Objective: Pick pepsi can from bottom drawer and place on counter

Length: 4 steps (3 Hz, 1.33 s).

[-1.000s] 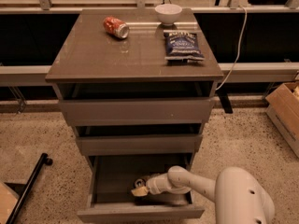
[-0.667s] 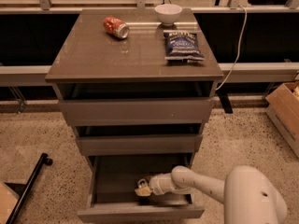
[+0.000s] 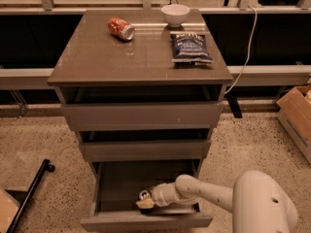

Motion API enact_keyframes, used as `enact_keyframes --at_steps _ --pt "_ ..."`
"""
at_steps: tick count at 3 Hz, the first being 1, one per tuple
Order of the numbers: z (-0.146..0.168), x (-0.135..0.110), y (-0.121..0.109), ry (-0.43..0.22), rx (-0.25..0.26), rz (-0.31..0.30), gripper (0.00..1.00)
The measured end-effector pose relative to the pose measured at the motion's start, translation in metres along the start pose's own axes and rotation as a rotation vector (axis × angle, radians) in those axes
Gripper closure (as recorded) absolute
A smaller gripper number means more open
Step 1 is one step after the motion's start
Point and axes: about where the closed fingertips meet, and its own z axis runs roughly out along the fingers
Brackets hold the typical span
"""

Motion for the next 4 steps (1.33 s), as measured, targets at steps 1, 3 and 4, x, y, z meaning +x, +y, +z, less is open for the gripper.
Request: enact_keyframes --at_steps 1,3,4 --pt "-0.005 -0.007 0.008 0.020 0.006 -0.011 0.55" --pt "-0.052 -0.040 0.059 -0.042 -0.001 -0.100 0.99" --pt "-0.093 -0.066 0.094 -0.104 -0.032 -0.152 1.00"
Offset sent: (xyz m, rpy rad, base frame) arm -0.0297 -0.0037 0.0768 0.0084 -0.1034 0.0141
